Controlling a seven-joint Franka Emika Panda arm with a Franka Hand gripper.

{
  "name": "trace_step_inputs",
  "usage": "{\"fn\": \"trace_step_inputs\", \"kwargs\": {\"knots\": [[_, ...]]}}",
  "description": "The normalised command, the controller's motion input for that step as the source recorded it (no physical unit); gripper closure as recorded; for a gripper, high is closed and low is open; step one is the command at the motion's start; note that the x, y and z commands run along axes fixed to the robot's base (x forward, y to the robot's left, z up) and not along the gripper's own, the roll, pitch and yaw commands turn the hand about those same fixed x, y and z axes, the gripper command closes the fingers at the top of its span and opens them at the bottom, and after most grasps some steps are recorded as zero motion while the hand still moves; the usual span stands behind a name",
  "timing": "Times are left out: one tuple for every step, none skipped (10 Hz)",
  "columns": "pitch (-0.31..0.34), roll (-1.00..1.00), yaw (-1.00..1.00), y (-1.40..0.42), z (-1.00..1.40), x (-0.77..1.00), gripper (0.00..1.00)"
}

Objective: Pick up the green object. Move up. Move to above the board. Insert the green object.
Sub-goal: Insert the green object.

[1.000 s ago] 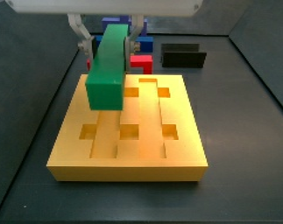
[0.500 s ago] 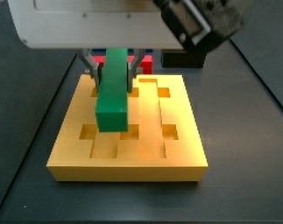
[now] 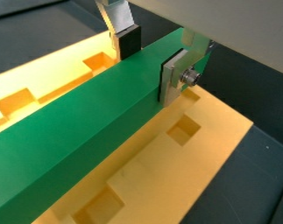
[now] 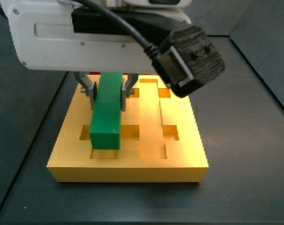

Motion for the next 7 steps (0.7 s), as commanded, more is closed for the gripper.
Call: {"fn": "trace_step_inputs", "kwargs": {"knots": [[0.000, 0.13, 0.00, 0.00, -0.40, -0.09, 1.00], [0.000, 0.10, 0.00, 0.00, -0.38, 0.00, 1.00], [0.000, 0.06, 0.00, -0.04, -0.36, 0.00, 1.00], [0.000, 0.07, 0.00, -0.10, -0.36, 0.00, 1.00], [0.000, 0.09, 0.00, -0.09, -0.36, 0.00, 1.00], [0.000, 0.09, -0.01, -0.11, -0.34, 0.00, 1.00], [0.000, 0.11, -0.02, -0.09, -0.28, 0.00, 1.00]]}}
